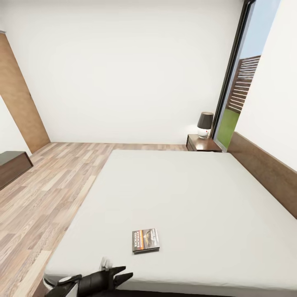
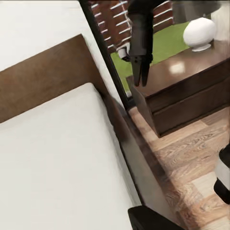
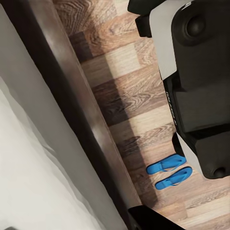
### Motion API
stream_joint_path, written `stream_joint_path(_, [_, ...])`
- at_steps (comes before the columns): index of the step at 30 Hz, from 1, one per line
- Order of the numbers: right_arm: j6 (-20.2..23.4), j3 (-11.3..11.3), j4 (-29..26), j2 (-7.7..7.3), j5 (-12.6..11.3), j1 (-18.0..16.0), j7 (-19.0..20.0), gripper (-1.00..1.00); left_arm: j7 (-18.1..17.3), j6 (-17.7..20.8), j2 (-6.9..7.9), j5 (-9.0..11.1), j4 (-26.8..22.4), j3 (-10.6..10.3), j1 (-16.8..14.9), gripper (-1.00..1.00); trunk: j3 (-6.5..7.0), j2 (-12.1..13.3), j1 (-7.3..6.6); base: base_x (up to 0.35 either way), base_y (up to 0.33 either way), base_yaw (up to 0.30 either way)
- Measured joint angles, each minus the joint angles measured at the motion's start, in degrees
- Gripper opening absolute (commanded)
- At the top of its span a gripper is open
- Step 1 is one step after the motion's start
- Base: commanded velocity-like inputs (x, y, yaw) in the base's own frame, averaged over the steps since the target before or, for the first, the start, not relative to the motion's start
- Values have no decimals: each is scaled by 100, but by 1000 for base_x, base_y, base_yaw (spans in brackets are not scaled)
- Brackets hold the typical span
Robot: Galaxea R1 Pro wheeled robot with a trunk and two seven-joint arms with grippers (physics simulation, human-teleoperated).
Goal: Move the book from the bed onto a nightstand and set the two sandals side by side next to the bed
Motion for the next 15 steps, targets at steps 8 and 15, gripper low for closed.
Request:
stream_joint_path(8, [0, 0, 0, 1, 0, 0, -1, 100, -65, 1081, -13, -152, -1545, -4, -4, 100, 0, 0, 0, 0, 0, 0])
stream_joint_path(15, [0, 0, 0, -1, -1, 0, 7, 100, 1023, 2219, -78, -140, -2939, -7, -262, 100, 1, 0, 0, 0, 0, 0])
